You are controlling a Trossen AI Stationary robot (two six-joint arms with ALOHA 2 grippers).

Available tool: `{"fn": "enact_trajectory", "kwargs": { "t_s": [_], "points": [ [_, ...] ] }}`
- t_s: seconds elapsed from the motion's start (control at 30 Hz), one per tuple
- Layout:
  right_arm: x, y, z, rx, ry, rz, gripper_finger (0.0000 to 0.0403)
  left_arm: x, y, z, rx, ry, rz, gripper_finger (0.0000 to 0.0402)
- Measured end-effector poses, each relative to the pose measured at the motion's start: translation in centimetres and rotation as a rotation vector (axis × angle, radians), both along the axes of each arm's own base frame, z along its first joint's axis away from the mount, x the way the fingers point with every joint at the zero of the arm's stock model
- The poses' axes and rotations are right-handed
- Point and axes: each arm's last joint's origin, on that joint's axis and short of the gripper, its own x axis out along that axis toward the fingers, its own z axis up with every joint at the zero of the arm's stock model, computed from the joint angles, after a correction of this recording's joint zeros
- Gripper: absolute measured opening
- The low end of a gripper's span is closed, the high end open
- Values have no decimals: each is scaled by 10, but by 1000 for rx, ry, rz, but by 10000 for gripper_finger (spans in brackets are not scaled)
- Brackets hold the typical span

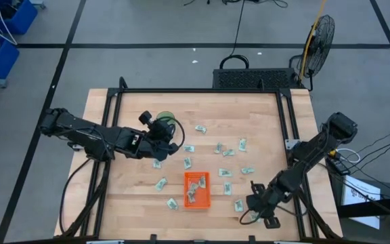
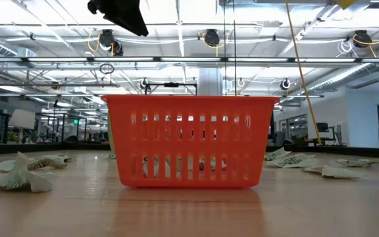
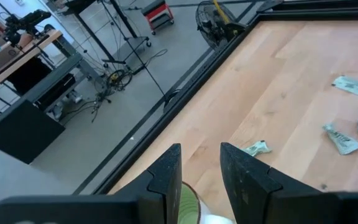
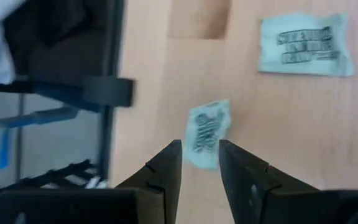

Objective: Pick and place Stevia / Truvia into bins
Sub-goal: Put the stevia packet into the orange basket

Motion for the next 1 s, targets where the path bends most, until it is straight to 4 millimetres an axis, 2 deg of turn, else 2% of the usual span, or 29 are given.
{"fn": "enact_trajectory", "kwargs": {
  "t_s": [0.33, 0.5, 0.67, 0.87, 1.0],
  "points": [
    [8, 8, -33, -72, 54, -33, 103, 2, 18, 0, 18, 28, 48, 118],
    [10, 14, -43, -72, 51, -27, 103, 3, 24, -1, -15, 37, 42, 118],
    [6, 15, -46, -165, -4, -1, 82, 3, 24, -1, -20, 42, 39, 118],
    [9, 12, -40, -157, -43, 48, 9, 4, 23, -2, -49, 46, 14, 118],
    [10, 6, -29, -149, -87, 61, 9, 4, 23, -2, -52, 46, 12, 118]
  ]
}}
